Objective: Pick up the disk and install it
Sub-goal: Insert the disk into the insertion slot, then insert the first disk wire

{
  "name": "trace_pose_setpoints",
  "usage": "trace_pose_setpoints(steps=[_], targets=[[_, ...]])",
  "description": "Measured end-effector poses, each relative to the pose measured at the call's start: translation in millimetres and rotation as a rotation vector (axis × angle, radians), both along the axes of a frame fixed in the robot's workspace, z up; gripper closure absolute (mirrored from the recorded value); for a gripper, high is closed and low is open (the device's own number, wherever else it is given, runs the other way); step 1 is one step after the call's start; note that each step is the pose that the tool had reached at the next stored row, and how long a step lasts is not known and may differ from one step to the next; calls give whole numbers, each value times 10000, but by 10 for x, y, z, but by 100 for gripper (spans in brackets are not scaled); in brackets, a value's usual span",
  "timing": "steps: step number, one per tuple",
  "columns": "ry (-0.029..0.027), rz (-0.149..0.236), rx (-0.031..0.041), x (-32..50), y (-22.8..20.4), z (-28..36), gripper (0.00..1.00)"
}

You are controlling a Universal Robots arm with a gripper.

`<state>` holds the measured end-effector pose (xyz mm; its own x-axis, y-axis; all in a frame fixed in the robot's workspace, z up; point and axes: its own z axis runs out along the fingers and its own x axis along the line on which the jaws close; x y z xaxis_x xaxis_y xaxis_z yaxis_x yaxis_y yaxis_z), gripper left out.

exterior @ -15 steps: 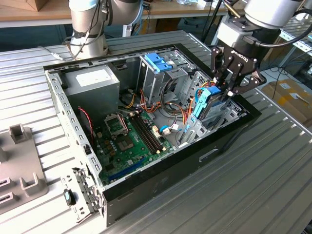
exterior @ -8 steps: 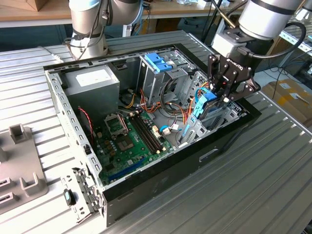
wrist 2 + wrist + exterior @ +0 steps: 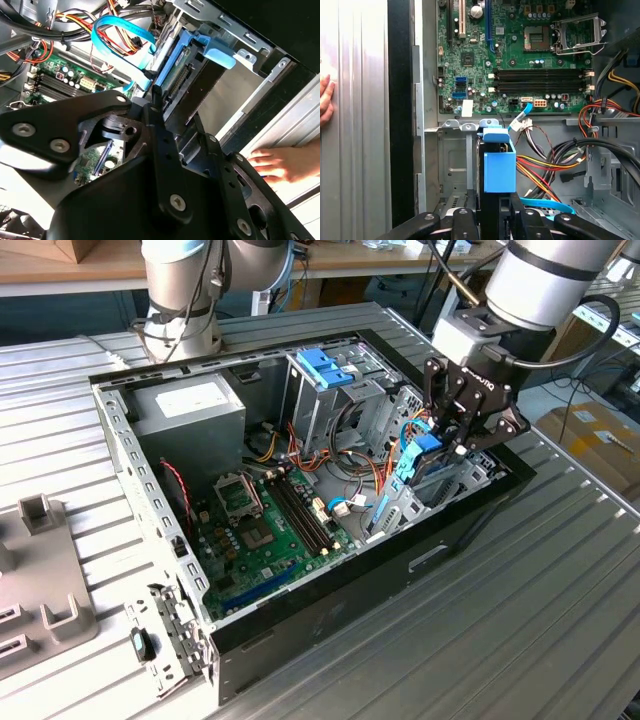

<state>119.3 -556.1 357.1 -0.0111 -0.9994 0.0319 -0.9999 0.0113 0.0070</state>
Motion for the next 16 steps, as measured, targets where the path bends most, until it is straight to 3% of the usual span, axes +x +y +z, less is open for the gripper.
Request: trace_pose_setpoints(steps=[2, 16], targets=[[0, 0, 1, 0, 0, 0, 51], [0, 0, 2, -38, 0, -14, 51]])
